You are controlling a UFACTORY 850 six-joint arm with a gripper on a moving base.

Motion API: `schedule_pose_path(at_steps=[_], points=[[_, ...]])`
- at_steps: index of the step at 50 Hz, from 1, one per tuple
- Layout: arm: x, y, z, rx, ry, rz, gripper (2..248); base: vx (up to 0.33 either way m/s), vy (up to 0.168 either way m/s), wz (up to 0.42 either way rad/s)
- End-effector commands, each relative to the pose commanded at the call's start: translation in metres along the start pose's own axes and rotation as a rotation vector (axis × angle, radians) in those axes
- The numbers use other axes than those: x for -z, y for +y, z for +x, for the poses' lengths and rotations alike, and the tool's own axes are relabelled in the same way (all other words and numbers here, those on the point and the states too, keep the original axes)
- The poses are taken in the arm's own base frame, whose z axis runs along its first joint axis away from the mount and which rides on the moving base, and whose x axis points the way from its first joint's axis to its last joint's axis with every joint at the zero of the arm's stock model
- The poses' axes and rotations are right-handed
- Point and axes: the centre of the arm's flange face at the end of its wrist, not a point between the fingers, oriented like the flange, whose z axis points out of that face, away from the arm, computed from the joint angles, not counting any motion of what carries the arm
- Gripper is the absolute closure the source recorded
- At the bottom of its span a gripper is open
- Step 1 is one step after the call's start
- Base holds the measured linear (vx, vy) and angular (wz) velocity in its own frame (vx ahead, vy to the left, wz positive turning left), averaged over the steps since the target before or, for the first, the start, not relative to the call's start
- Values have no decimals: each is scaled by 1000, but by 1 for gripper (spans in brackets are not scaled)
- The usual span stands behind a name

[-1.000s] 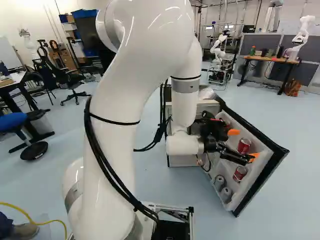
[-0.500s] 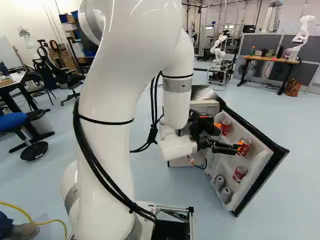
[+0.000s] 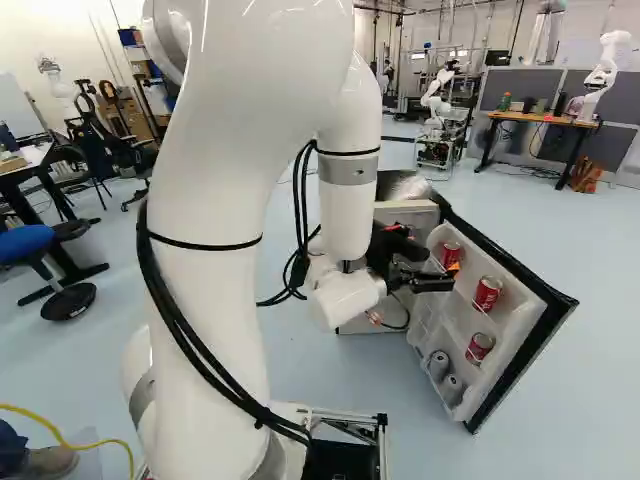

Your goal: Grab a drink from the fridge

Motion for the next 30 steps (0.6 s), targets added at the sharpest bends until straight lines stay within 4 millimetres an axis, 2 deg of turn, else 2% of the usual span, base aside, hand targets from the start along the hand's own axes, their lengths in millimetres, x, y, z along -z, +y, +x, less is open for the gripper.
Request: schedule_pose_path(at_steps=[30], points=[[-3,-10,-25,10,-52,110,3,0,0,0]])
